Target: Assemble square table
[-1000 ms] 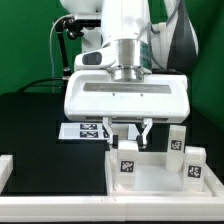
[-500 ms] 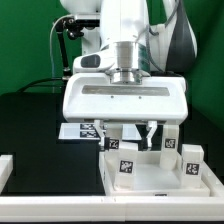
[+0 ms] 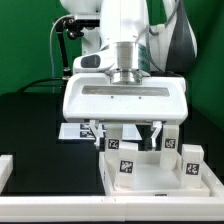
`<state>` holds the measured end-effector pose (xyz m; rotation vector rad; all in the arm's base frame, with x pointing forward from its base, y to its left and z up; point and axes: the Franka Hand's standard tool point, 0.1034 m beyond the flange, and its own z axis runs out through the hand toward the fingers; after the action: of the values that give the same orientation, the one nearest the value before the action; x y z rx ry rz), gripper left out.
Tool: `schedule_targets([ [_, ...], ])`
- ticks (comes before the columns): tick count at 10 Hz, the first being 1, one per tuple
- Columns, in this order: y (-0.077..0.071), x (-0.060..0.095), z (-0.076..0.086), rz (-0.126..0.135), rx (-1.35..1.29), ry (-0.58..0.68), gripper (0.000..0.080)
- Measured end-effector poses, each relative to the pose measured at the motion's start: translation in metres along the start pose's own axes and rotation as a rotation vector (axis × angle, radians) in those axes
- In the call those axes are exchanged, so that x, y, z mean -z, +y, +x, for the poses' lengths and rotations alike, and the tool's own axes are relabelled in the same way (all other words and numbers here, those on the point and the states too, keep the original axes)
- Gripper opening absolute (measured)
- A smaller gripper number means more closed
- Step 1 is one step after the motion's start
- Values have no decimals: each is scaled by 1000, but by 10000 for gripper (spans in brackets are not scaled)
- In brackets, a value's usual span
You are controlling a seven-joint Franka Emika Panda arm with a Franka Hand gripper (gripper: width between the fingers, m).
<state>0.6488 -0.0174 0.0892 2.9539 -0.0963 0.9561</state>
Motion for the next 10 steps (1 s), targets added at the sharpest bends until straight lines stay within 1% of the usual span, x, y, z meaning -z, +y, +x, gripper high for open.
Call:
schedule_targets([
  [2,0,0,0,0,0,0,649],
  [3,-2,-3,-4,12,-25,-43,649],
  [4,-6,-5,-1,42,-64,-125,649],
  [5,-4,-8,3,47,-83,-143,649],
  [6,-7,-14,-1,54,-107,-173,649],
  [7,-17,-17,-10,82,-148,-272,649],
  [8,-25,-18,-8,105,-169,-349,649],
  [9,-26,-18,-5,112,-174,-373,649],
  [10,-29,-15,-13,136,-187,-489,649],
])
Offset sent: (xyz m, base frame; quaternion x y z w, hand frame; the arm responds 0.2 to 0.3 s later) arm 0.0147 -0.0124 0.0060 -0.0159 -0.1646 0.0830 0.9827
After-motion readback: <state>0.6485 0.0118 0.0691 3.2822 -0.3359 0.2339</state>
